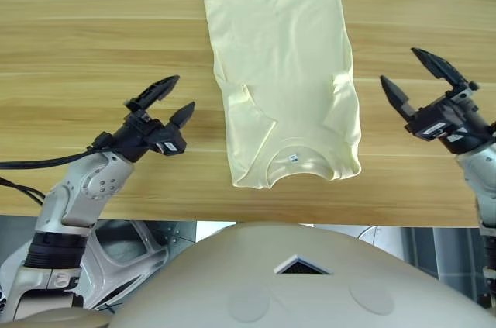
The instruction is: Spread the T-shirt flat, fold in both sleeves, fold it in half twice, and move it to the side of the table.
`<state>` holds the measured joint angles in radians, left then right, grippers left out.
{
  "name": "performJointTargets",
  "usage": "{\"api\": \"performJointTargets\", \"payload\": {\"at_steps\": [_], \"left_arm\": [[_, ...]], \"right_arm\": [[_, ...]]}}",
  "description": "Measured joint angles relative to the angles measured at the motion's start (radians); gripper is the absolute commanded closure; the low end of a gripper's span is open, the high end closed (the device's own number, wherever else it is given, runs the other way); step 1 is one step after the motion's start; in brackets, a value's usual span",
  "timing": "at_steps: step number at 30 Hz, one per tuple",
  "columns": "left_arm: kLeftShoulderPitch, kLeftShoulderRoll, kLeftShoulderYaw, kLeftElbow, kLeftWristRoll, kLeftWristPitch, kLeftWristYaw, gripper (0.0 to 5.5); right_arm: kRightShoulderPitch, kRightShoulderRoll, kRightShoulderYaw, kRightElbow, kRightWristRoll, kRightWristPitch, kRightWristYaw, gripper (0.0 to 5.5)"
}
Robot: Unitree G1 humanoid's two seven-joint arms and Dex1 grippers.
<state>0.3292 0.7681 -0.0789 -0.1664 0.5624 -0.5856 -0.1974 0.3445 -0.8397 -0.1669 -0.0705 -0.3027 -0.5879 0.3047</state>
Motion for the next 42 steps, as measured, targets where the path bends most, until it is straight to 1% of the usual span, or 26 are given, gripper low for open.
{"api": "performJointTargets", "payload": {"at_steps": [3,5,9,11,13,16,18,19,24,26,27,32,42], "left_arm": [[0.029,0.020,-0.081,0.036,0.053,-0.006,-0.076,2.18],[0.024,0.032,-0.105,0.041,0.064,-0.024,-0.095,2.18],[0.021,0.035,-0.181,0.020,0.062,-0.071,-0.133,2.18],[0.016,0.031,-0.201,0.024,0.062,-0.078,-0.135,2.18],[-0.007,0.024,-0.219,0.038,0.063,-0.081,-0.134,2.18],[-0.014,0.015,-0.227,0.044,0.063,-0.082,-0.128,2.18],[-0.014,0.012,-0.229,0.049,0.064,-0.082,-0.120,2.18],[-0.015,0.006,-0.231,0.051,0.065,-0.081,-0.118,2.18],[-0.016,-0.004,-0.243,0.050,0.067,-0.072,-0.109,2.18],[-0.018,-0.005,-0.246,0.050,0.068,-0.072,-0.108,2.18],[-0.019,-0.005,-0.246,0.050,0.068,-0.072,-0.108,2.18],[-0.023,-0.006,-0.252,0.051,0.068,-0.069,-0.108,2.18],[-0.036,-0.008,-0.265,0.055,0.068,-0.066,-0.107,2.18]], "right_arm": [[0.081,-0.063,0.023,0.119,-0.205,-0.007,-0.020,2.76],[0.123,-0.078,0.037,0.133,-0.268,-0.013,-0.024,2.76],[0.176,-0.095,0.030,0.110,-0.298,-0.032,-0.052,2.76],[0.172,-0.097,0.028,0.088,-0.308,-0.038,-0.065,2.76],[0.089,-0.080,0.008,0.042,-0.279,-0.051,-0.108,2.76],[-0.011,-0.051,0.005,-0.082,-0.161,-0.035,-0.092,2.76],[-0.058,-0.033,0.043,-0.118,-0.135,-0.027,-0.064,2.76],[-0.089,-0.026,0.082,-0.110,-0.151,-0.029,-0.052,2.76],[-0.161,0.010,0.214,-0.007,-0.239,-0.037,-0.025,2.76],[-0.167,0.017,0.257,0.025,-0.268,-0.049,-0.017,2.76],[-0.166,0.018,0.259,0.031,-0.270,-0.050,-0.017,2.76],[-0.100,-0.012,0.246,0.037,-0.267,-0.051,-0.007,2.76],[0.193,-0.085,0.077,-0.016,-0.224,-0.050,0.006,2.76]]}}
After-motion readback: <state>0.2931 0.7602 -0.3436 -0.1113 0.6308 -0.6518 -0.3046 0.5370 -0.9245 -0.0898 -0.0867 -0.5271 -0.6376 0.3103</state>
